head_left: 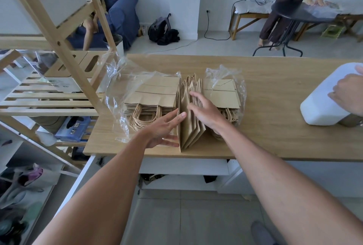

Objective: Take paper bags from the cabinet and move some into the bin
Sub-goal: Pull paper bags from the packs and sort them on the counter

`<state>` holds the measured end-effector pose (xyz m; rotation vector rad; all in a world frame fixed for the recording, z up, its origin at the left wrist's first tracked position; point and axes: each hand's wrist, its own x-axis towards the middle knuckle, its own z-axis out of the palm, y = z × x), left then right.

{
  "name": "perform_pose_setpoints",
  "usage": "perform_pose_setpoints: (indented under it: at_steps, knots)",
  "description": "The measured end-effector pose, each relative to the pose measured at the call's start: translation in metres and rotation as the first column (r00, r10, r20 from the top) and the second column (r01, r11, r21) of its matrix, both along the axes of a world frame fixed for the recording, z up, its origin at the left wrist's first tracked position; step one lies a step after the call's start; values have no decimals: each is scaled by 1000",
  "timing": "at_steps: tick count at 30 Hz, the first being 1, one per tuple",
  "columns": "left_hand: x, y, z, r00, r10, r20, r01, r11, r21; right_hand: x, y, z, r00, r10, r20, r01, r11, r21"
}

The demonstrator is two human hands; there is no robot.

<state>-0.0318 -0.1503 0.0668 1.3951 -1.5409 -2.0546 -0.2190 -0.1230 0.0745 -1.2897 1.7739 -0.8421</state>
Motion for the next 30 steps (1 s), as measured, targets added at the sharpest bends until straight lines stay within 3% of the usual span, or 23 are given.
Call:
perform_pose_setpoints:
  at_steps: [10,14,16,20,22,25,27,30]
  knots:
    - [-8,4,-5,988,-114,106,127,984,-125,5,-8,8,991,-73,-115,77,996,36]
    - [-11,6,-17,993,20,112,-3,989,-150,-8,8,16,979,-184,-89,189,981,51]
    - [-19,6,-17,992,86,93,-77,993,-92,-13,22,21,965,-263,-8,263,965,4]
    - [-31,1,-10,956,275,-105,-273,961,35,-9,54,22,953,-279,118,296,941,-167]
    - [-38,0,-6,904,387,-183,-411,905,-113,-5,58,14,961,-244,129,270,925,-266]
    - [-41,8,-1,837,462,-293,-546,725,-419,0,55,6,966,-243,84,256,881,-398]
    - [-38,14,-5,837,441,-325,-547,668,-504,4,53,1,966,-251,66,254,861,-440]
    - [-32,27,-24,865,422,-272,-498,653,-571,8,56,-16,976,-210,53,213,886,-412]
